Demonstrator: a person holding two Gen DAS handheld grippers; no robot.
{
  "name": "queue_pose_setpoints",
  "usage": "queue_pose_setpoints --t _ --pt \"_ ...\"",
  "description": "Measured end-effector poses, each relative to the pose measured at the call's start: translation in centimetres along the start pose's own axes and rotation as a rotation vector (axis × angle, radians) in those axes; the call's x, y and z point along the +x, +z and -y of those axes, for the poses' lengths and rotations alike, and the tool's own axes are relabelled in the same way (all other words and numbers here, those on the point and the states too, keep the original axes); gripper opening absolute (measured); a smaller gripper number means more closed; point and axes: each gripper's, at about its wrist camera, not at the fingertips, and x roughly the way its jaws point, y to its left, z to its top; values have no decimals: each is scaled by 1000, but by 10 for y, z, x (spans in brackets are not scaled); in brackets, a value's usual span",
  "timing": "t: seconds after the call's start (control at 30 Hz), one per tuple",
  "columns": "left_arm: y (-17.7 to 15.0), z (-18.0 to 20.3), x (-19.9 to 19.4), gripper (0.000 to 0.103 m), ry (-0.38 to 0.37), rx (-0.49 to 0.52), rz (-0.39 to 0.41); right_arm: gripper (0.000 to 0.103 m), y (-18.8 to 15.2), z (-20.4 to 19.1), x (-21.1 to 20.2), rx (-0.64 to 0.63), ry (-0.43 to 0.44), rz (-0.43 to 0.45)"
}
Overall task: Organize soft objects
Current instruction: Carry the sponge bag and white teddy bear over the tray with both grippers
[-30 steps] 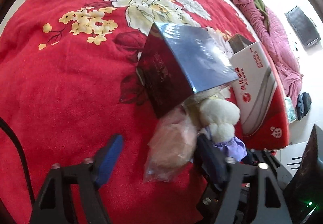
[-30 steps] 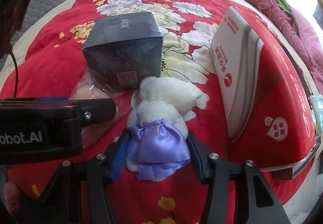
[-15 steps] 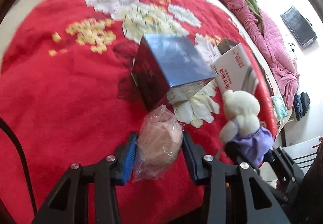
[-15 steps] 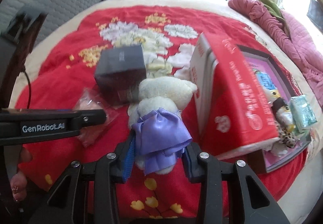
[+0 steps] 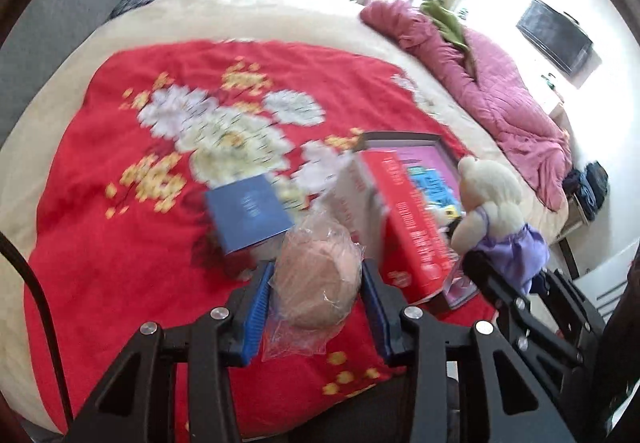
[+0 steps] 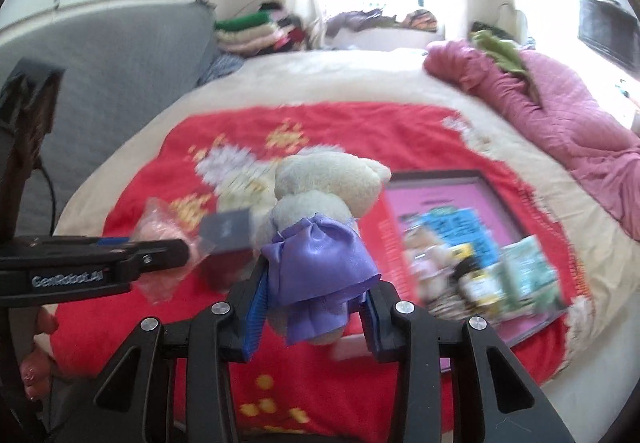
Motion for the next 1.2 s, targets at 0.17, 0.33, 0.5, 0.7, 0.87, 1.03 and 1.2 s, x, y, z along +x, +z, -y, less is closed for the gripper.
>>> queue_pose_setpoints --t 0.17,0.33,0.5,0.7,0.87,1.03,1.2 --pt "15 50 -2 44 -16 67 15 41 15 39 -28 25 -24 54" --pt "25 93 3 44 -34 121 16 41 25 78 -55 69 -64 112" --pt "29 132 16 44 -40 185 3 41 26 109 -66 91 -83 133" --pt "31 165 38 44 -43 238 -23 41 19 135 -65 115 -82 130" --pt "34 185 59 44 -34 273 -48 41 11 150 -53 140 -79 105" --pt "37 196 86 43 -29 290 -81 41 2 160 -35 161 -75 67" --pt "37 200 113 44 -22 294 -123 41 -5 171 -20 180 -78 37"
